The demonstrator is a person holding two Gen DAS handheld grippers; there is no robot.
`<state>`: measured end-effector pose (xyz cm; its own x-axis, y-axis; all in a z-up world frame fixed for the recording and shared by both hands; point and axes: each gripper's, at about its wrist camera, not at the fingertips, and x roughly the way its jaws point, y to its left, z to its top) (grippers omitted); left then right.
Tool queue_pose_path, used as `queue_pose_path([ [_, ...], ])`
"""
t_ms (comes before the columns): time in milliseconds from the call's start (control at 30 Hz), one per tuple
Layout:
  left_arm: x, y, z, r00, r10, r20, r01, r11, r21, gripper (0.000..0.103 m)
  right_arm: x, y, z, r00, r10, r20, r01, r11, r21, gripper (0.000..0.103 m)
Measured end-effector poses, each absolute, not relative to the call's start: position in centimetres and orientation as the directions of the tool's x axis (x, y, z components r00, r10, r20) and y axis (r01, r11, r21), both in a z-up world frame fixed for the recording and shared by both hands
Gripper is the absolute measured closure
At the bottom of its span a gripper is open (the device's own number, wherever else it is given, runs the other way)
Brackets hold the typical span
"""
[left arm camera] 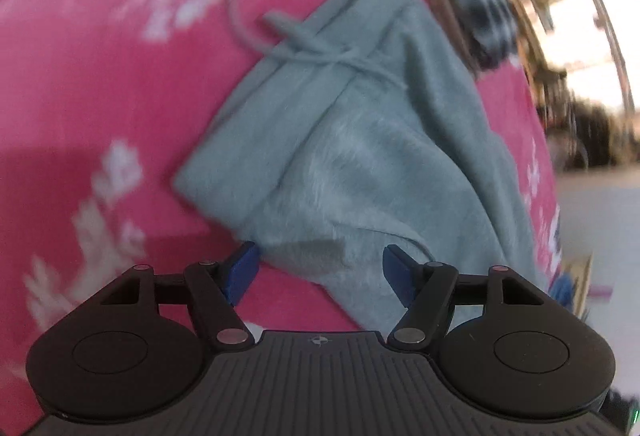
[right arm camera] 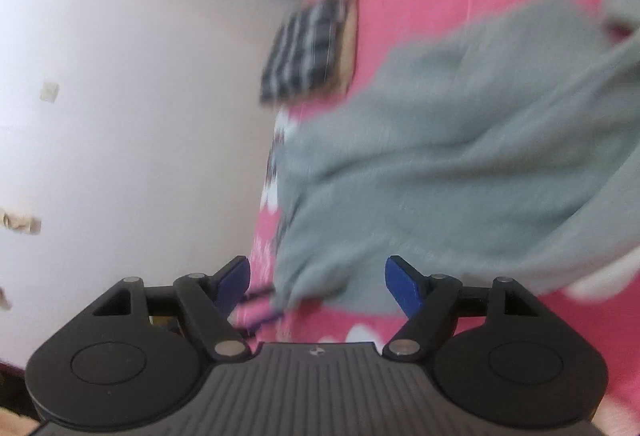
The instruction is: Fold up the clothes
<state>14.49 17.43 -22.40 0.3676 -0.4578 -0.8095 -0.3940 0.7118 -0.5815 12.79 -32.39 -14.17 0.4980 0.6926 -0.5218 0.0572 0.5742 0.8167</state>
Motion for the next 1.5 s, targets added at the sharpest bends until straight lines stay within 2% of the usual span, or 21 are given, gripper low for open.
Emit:
queue_pose_path([
  [100, 13.6, 17.5, -23.5, 0.426, -0.446, -0.787, -0.454, 0.647, -0.613, 0.034, 15.6, -31.6, -12.5, 0.497, 0.669, -0.553, -0.05, 0.658, 0.751, 0.025],
  [300, 12.9, 19.1, -23.9, 0.433, -0.442, -0.786, -0.469, 0.634, -0.615, 0.034, 26.8, -21.9, -9.4, 0.398, 0.691, -0.604, -0.435, 0.721, 0.539, 0.023],
  [367, 12.9, 19.4, -24.5, 0.418, -0.43, -0.8, -0.475, 0.647, -0.596, 0.031, 31.7, -16.6, -10.7, 0.347, 0.698, -0.626, -0.531, 0.697, 0.483, 0.013],
  [600, 13.0, 20.1, -26.0, 0.45, -0.423, -0.787, -0.493, 0.617, -0.613, 0.033, 44.4, -3.5, -18.1, 0.259, 0.634, -0.728, -0.649, 0.673, 0.355, 0.01],
  [667, 13.2, 19.7, -26.3, 0.44, -0.426, -0.79, -0.484, 0.629, -0.608, 0.035, 46.6, -1.6, -20.0, 0.248, 0.618, -0.746, -0.659, 0.672, 0.338, 0.01],
  [767, 13.4, 19.3, -26.3, 0.443, -0.411, -0.796, -0.468, 0.651, -0.597, 0.052, 49.1, 0.3, -23.0, 0.197, 0.586, -0.786, -0.647, 0.68, 0.345, 0.009],
  [833, 13.6, 19.1, -26.3, 0.451, -0.395, -0.801, -0.465, 0.662, -0.588, 0.057, 49.4, 0.8, -24.9, 0.142, 0.553, -0.821, -0.651, 0.677, 0.343, 0.01],
  [900, 13.8, 18.7, -26.2, 0.452, -0.367, -0.813, -0.462, 0.683, -0.566, 0.067, 48.3, 0.8, -25.7, 0.121, 0.539, -0.834, -0.67, 0.664, 0.332, 0.016],
  [933, 13.8, 18.5, -26.1, 0.456, -0.351, -0.818, -0.459, 0.694, -0.554, 0.074, 47.6, 0.6, -25.6, 0.124, 0.547, -0.828, -0.681, 0.654, 0.33, 0.03],
  [967, 13.8, 18.3, -25.8, 0.464, -0.34, -0.818, -0.452, 0.703, -0.549, 0.083, 47.1, 0.4, -25.4, 0.118, 0.559, -0.82, -0.685, 0.644, 0.341, 0.053],
  [1033, 13.9, 18.3, -25.1, 0.484, -0.316, -0.816, -0.435, 0.722, -0.538, 0.09, 46.3, -0.3, -24.8, 0.098, 0.589, -0.802, -0.684, 0.626, 0.376, 0.082],
  [1233, 14.6, 20.9, -21.5, 0.562, -0.25, -0.789, -0.399, 0.753, -0.523, 0.101, 43.6, -1.0, -19.8, 0.206, 0.647, -0.734, -0.743, 0.592, 0.313, 0.087],
  [1367, 16.4, 24.6, -18.2, 0.628, -0.174, -0.758, -0.376, 0.786, -0.492, 0.102, 44.8, -0.8, -17.1, 0.253, 0.717, -0.649, -0.728, 0.583, 0.36, 0.088],
  [1500, 18.8, 27.8, -17.0, 0.646, -0.071, -0.76, -0.377, 0.836, -0.399, 0.102, 46.8, 0.9, -16.6, 0.295, 0.762, -0.576, -0.696, 0.585, 0.417, 0.088],
])
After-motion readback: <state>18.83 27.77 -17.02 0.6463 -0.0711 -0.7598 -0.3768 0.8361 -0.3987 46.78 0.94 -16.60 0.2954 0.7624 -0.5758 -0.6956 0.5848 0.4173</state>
